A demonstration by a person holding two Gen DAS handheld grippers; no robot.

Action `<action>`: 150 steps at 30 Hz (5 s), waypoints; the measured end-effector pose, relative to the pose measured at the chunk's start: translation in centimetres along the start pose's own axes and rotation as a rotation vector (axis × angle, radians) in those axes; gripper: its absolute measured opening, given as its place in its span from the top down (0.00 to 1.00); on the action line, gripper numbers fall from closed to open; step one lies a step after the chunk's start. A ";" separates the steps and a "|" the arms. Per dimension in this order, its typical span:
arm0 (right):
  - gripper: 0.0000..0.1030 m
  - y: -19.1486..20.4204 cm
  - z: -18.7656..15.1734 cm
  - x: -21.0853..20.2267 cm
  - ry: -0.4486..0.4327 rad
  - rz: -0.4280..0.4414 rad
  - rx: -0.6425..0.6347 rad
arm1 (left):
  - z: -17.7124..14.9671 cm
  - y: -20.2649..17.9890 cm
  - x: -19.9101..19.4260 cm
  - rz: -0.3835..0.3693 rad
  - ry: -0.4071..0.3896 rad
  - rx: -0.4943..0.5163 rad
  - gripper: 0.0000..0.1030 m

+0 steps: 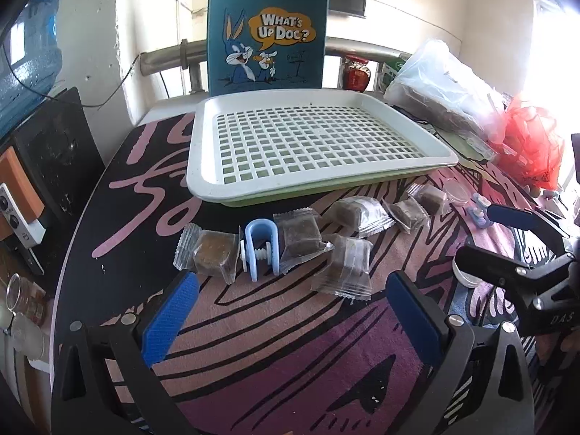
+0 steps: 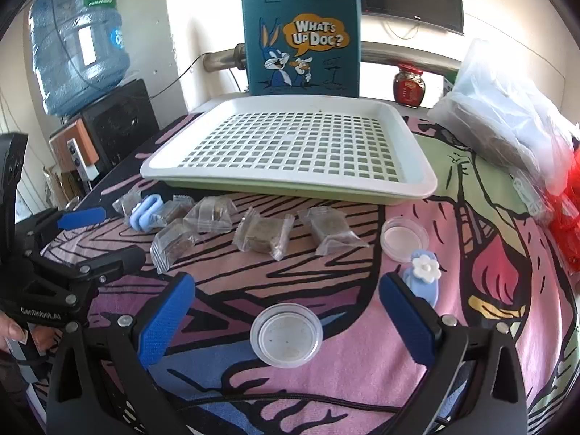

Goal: Organize objects

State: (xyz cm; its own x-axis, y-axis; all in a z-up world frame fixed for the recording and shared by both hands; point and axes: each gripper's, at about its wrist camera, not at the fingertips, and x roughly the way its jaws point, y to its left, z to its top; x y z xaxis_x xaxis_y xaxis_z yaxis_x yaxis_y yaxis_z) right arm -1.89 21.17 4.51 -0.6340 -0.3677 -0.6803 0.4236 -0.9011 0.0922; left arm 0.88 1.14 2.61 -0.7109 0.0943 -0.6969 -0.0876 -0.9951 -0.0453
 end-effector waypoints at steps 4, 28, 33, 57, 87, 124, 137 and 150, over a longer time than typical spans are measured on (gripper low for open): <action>0.00 -0.7 0.0 -0.5 -0.023 0.020 0.037 | 0.0 -0.7 -0.6 -0.014 -0.030 0.050 0.00; 0.04 -0.2 -0.6 -1.9 -0.081 -0.001 0.018 | -0.5 3.4 -1.0 -0.062 -0.056 -0.160 0.00; 0.06 -0.7 -0.6 -1.5 -0.056 0.017 0.044 | -0.5 3.8 -0.9 -0.070 -0.050 -0.183 0.00; 0.06 0.1 -0.7 -1.2 -0.041 0.013 0.005 | -0.5 3.6 -1.0 -0.076 -0.052 -0.162 0.00; 0.18 0.2 -2.5 -1.9 0.048 0.003 -0.022 | 0.5 7.9 0.1 -0.015 0.006 -0.217 0.11; 0.62 0.9 -2.5 -0.6 0.101 0.028 -0.056 | 1.0 7.6 1.1 -0.091 0.020 -0.167 0.96; 0.62 0.8 -2.5 -1.2 0.074 0.041 -0.053 | 0.1 7.5 -1.3 -0.085 -0.024 -0.156 1.00; 0.62 0.9 -2.4 -1.6 0.060 0.057 -0.057 | -0.7 6.2 -2.2 -0.071 -0.004 -0.104 0.69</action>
State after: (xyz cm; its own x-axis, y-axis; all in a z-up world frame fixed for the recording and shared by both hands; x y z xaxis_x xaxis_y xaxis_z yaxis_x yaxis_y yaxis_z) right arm 1.04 21.51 3.90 -0.5684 -0.4022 -0.7178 0.4953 -0.8639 0.0918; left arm 2.40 -5.28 3.40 -0.7084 0.1646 -0.6864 -0.0652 -0.9835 -0.1685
